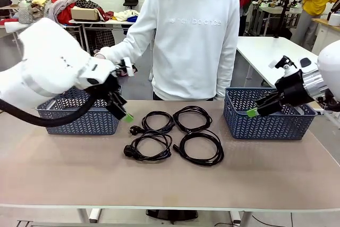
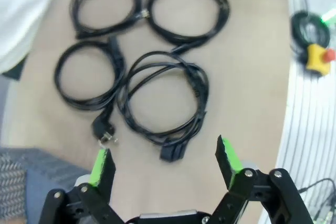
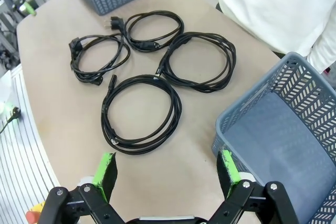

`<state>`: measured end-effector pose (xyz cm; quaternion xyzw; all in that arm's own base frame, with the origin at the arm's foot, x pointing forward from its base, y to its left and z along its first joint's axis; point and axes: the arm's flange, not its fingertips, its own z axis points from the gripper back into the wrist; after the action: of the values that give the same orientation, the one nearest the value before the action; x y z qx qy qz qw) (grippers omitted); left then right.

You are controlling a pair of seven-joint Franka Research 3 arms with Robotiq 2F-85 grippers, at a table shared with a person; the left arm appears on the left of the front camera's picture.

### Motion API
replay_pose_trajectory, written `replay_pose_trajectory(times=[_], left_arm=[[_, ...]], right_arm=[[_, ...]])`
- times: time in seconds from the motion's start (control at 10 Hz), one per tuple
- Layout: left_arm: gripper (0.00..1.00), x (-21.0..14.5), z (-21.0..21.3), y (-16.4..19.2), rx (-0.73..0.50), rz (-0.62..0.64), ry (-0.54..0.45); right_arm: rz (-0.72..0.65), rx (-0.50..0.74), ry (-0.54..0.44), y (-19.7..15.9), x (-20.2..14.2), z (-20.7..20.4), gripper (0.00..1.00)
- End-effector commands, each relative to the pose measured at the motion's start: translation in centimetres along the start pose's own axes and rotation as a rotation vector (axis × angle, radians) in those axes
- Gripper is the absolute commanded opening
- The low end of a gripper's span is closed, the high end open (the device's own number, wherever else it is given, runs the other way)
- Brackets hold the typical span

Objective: Organize the cables according to human instructions.
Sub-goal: Pick up a bundle of cables and place it in the basket indicated by the human.

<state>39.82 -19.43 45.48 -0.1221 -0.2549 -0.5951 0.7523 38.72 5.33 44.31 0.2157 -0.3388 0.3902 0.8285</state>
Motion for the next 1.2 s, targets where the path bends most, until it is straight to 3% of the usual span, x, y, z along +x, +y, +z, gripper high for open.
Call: replay_pose_trajectory(times=[0.0,0.5,1.1], left_arm=[[1.00,1.4,-2.6,-0.1,-0.066,-0.161,0.067],[1.00,2.6,-8.2,-2.5,-0.212,-0.290,0.234],[1.00,2.2,-9.1,-3.1,-0.213,-0.270,0.222]], right_arm=[[0.031,0.007,-0.023,-0.7,0.1,-0.3,1.00],[0.031,0.007,-0.023,-0.7,0.1,-0.3,1.00],[0.031,0.007,-0.023,-0.7,0.1,-0.3,1.00]])
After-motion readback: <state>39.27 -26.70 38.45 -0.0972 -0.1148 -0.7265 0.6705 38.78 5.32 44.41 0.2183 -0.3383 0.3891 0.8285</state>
